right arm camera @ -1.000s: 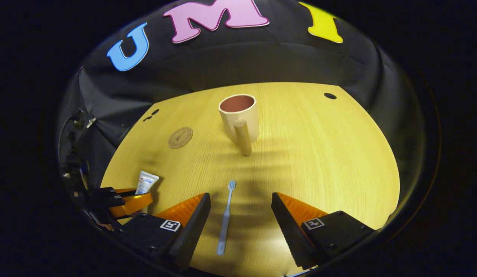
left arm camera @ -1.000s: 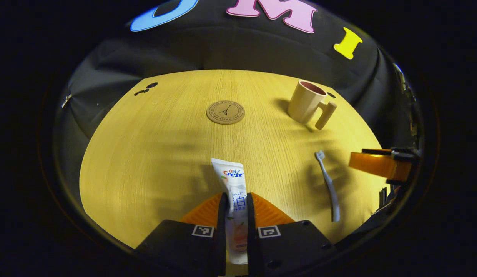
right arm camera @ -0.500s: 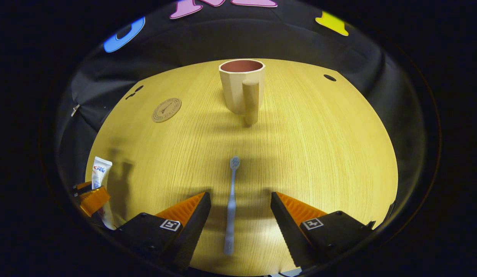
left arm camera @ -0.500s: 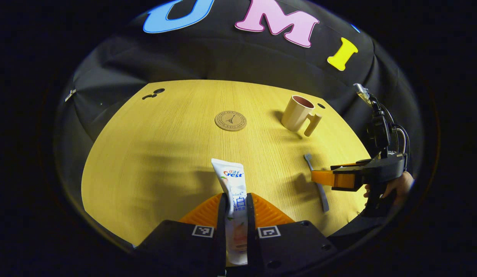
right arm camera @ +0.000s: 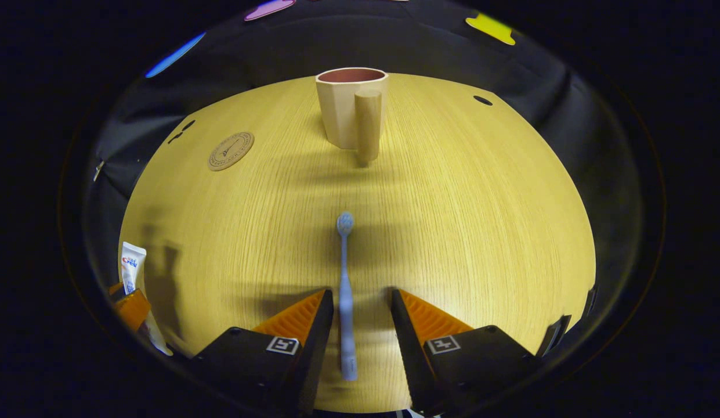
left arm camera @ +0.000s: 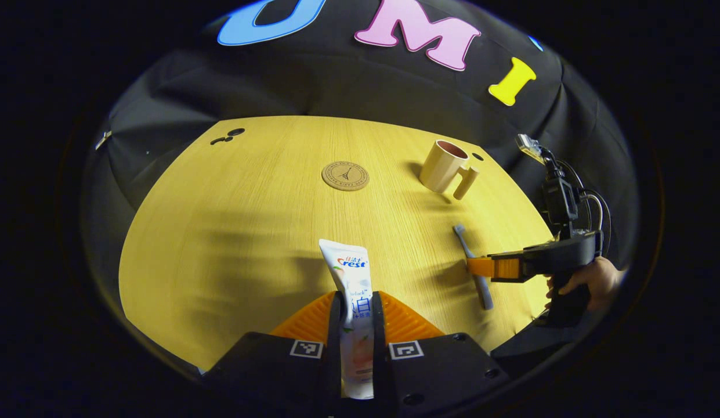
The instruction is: Put the toothbrush and toothpaste on the desktop into the cup, then pick up the cup and place it on the coaster on the desktop.
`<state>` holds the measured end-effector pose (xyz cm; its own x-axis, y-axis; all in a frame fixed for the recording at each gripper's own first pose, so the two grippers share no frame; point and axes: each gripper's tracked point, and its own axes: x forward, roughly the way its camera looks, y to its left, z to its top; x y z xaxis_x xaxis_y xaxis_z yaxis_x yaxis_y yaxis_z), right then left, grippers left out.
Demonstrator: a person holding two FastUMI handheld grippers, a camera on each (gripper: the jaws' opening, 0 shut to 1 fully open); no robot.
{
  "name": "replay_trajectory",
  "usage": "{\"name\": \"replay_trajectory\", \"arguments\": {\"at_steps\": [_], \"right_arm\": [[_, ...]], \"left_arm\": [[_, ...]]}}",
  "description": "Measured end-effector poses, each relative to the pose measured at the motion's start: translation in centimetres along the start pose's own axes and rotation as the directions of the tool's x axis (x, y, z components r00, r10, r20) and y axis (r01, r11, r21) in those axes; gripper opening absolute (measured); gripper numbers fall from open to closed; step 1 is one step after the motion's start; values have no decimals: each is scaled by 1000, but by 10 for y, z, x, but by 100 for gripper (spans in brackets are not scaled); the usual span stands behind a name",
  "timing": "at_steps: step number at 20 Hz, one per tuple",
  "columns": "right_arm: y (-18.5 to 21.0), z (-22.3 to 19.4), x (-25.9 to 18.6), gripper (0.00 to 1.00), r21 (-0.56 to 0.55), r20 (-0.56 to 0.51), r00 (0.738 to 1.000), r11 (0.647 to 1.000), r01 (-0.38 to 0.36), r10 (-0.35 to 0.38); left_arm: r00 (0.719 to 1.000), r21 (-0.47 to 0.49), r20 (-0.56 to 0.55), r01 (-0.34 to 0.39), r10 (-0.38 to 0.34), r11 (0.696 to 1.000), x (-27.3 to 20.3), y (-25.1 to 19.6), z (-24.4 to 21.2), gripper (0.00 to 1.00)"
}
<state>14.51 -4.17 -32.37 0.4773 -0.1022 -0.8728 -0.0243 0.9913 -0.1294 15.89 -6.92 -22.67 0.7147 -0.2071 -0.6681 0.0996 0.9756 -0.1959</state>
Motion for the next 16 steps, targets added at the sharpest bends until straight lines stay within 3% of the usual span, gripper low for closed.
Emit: {"name": "replay_trajectory", "arguments": {"at_steps": [1, 2, 4, 5, 6, 7, 8, 11, 14, 15, 16], "right_arm": [[2, -1, -1, 63, -8, -17, 1000, 1000, -2, 1], [5, -2, -2, 49, -21, -26, 1000, 1000, -7, 6], [7, -2, -1, 24, -47, -31, 1000, 999, 6, -7], [11, -2, -7, 24, -45, -33, 999, 999, -1, 0], [11, -2, -2, 13, -49, -30, 1000, 999, 4, -6], [12, -3, -2, 12, -54, -33, 999, 999, 0, -2], [13, -3, -4, 11, -66, -37, 999, 998, -13, 11], [15, -4, -4, 7, -90, -51, 996, 993, -80, 75], [8, -4, -6, 6, -21, -61, 992, 993, -115, 114], [2, -1, -10, 6, 4, -47, 992, 993, -116, 116], [-12, 5, -15, 6, 8, -32, 994, 994, -107, 108]], "left_arm": [[1000, -9, -5, 0, 0, 1000, 1, 0, -3, 31], [1000, -16, -6, 3, -3, 1000, 1, -1, -3, 27], [1000, -17, -6, 14, -14, 1000, 2, -6, -4, 31], [1000, -10, -9, 17, -17, 1000, 3, -8, -6, 27], [1000, -1, -10, 19, -19, 1000, 2, -9, -6, 31], [1000, 8, -10, 21, -21, 1000, 3, -9, -6, 27], [1000, 12, -11, 21, -21, 1000, 3, -10, -6, 31], [999, 7, -13, 31, -31, 1000, 3, -13, -7, 27], [999, 0, -2, 32, -32, 999, 3, -14, 0, 27], [1000, 2, 9, 25, -25, 1000, 3, -13, 4, 31], [999, 3, 38, 10, -10, 1000, 2, -12, 16, 27]]}}
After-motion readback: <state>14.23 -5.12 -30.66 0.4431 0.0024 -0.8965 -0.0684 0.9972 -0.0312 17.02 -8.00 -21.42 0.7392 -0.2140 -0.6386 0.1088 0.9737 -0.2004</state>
